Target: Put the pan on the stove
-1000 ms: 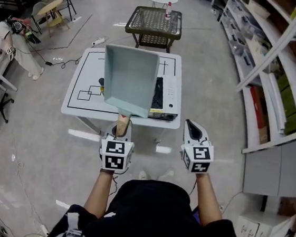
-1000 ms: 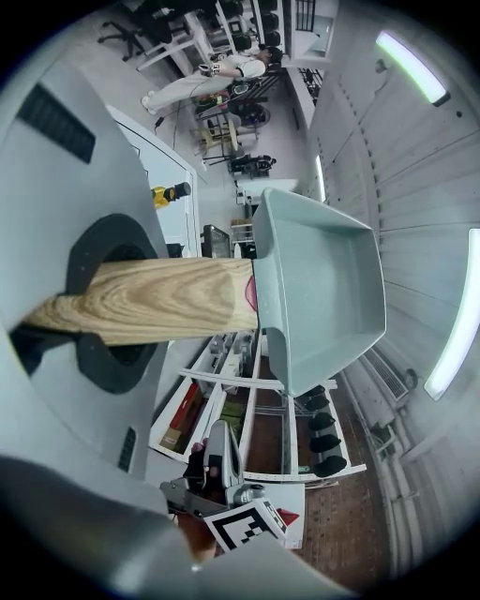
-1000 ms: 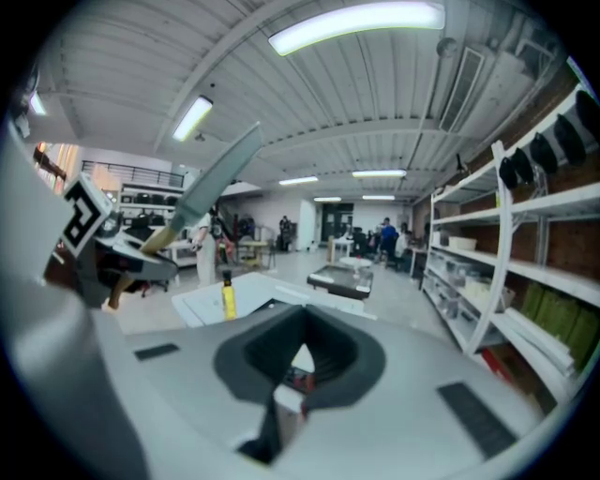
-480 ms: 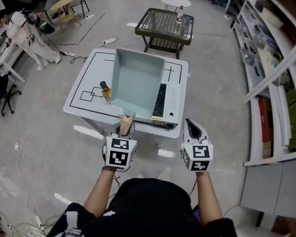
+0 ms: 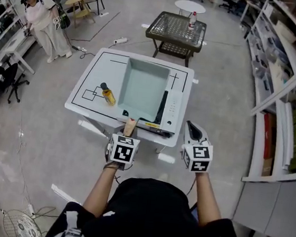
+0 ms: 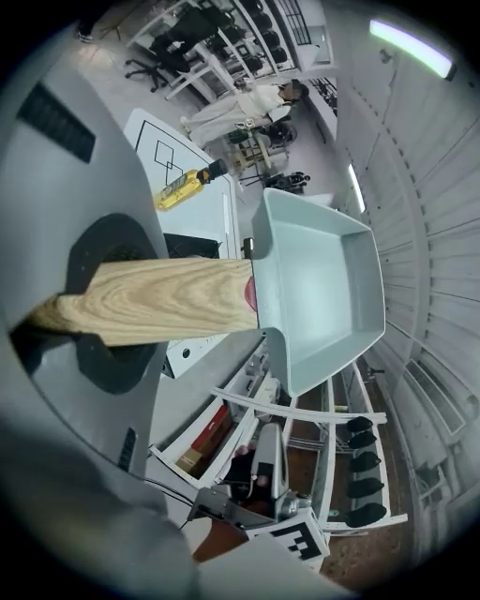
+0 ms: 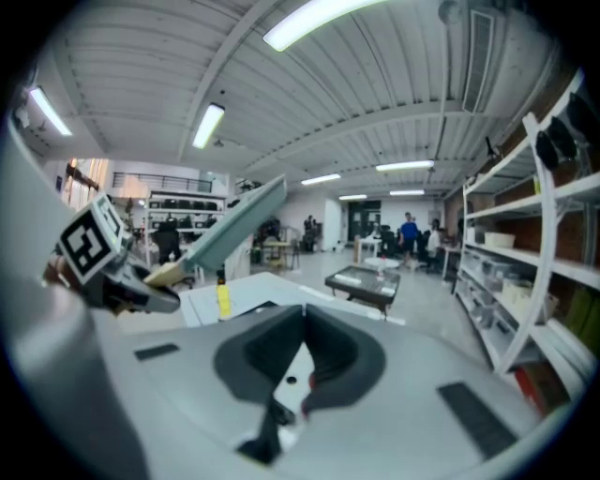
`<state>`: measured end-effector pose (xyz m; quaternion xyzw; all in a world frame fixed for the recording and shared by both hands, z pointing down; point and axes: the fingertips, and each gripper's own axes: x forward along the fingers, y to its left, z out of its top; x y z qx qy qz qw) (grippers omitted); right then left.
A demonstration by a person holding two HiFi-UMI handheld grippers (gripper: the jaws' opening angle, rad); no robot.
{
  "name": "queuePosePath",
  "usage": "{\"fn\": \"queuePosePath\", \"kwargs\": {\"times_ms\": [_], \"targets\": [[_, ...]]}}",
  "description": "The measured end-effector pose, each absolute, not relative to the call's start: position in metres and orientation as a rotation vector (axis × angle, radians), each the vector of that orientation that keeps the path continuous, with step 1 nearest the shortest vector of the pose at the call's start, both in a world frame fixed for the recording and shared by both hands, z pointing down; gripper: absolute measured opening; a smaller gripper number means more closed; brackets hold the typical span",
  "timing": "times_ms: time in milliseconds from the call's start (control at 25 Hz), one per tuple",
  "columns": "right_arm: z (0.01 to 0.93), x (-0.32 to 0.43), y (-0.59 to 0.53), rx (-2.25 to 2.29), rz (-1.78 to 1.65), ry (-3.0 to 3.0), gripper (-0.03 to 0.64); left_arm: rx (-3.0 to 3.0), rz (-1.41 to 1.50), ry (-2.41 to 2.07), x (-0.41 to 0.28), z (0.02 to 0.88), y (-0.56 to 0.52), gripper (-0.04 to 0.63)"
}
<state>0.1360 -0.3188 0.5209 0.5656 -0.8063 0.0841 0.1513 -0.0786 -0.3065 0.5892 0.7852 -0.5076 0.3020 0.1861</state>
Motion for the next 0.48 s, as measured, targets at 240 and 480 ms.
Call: {"fn": "queuePosePath", "kwargs": {"times_ms": [240,480], "targets": [[0.531,0.136,-0.327,1.565,0.254,-2.341,0.035,2.109,0.935,-1.403,-0.077,0.627,-0.315,0.052],[0.539,0.138,-0.331,1.530,0.270,-2.345,0.035,2.039,1.021,-1.366,-0.077,0.659,-0.323,0.054]]}}
